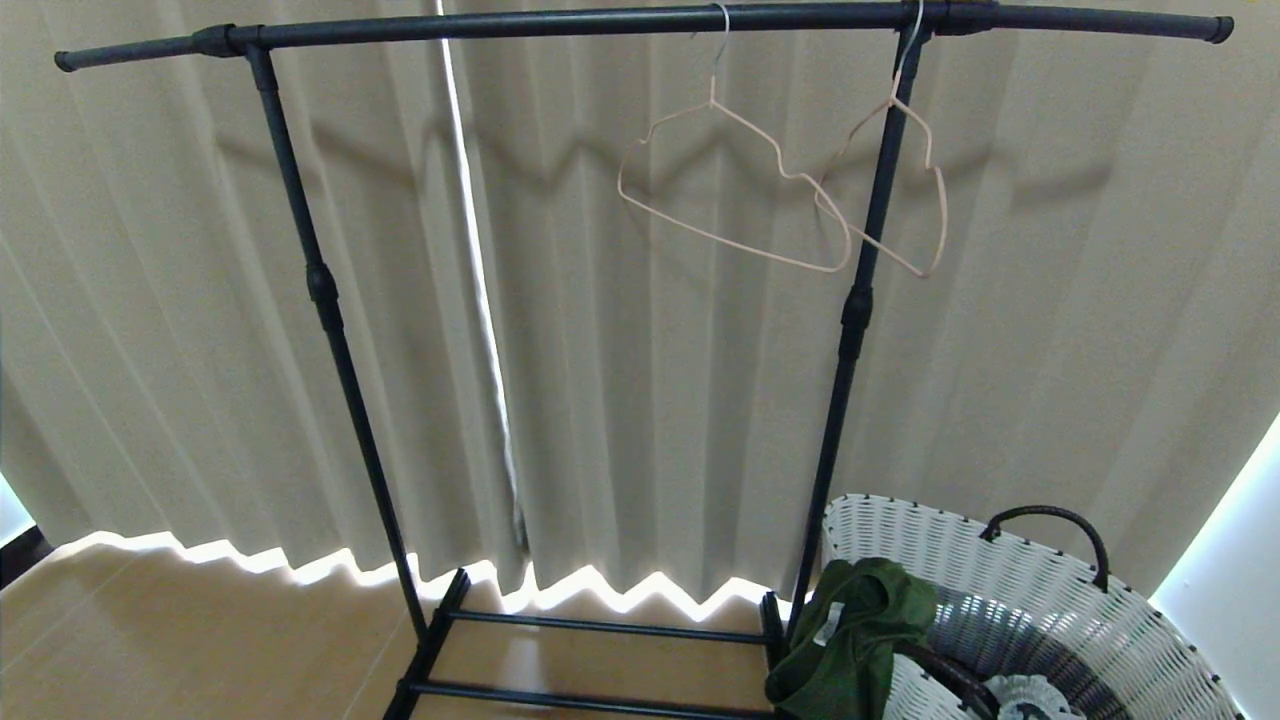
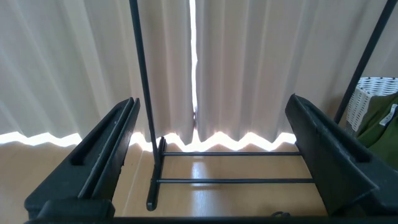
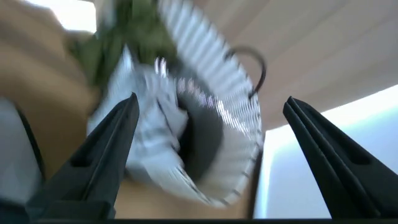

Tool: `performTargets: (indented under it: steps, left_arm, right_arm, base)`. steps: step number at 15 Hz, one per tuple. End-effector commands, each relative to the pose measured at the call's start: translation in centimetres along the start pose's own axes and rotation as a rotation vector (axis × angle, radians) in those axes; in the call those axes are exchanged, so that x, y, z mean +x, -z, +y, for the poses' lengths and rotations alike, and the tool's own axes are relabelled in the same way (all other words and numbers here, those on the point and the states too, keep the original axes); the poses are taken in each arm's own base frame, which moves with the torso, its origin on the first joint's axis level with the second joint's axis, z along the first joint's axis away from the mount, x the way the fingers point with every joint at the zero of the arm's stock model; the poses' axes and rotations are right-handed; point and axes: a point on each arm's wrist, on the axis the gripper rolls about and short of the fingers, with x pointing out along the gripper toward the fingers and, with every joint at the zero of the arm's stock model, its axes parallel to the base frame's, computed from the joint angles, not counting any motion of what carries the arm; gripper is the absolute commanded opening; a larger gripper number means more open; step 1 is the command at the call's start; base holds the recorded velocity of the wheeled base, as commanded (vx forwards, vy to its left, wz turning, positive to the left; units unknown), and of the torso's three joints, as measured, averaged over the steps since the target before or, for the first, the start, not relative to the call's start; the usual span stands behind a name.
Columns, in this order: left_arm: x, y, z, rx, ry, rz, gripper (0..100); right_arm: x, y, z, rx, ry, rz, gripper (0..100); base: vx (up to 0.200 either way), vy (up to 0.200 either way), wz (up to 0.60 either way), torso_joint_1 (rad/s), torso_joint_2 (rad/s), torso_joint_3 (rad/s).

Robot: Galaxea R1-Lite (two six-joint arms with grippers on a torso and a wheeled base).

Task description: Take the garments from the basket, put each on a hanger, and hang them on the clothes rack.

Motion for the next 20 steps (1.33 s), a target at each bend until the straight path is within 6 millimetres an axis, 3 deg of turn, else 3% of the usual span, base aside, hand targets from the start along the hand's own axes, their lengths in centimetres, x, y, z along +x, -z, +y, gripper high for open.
performTargets:
  steps: [1, 7, 10, 16, 20]
  left_arm:
    - [0.0, 0.0, 0.0, 0.0, -0.001, 0.0, 100]
    - [0.0, 0.0, 0.0, -0.002, 0.001, 0.0, 100]
    - [0.0, 0.0, 0.0, -0.002, 0.001, 0.0, 100]
    - [0.0, 0.0, 0.0, -0.002, 0.001, 0.0, 100]
    - [0.0, 0.0, 0.0, -0.002, 0.001, 0.0, 100]
  right_arm:
    - [6.1, -1.6, -1.0, -0.166, -0.192, 0.269, 100]
    - [12.7, -1.4, 0.8, -0.233, -0.392, 0.429, 100]
    - [15.9, -1.6, 0.9, -0.238, -0.325, 0.41, 100]
    - [18.0, -1.1, 1.1, -0.265, -0.269, 0.501, 100]
    - [19.5, -1.3, 1.0, -0.26, -0.216, 0.461, 100]
  base:
    - [0.0, 0.0, 0.0, 0.0, 0.0, 0.0]
    - [0.0, 0.0, 0.0, 0.0, 0.0, 0.0]
    - [0.0, 0.0, 0.0, 0.0, 0.0, 0.0]
    - [0.0, 0.0, 0.0, 0.0, 0.0, 0.0]
    - [0.0, 0.0, 0.0, 0.0, 0.0, 0.0]
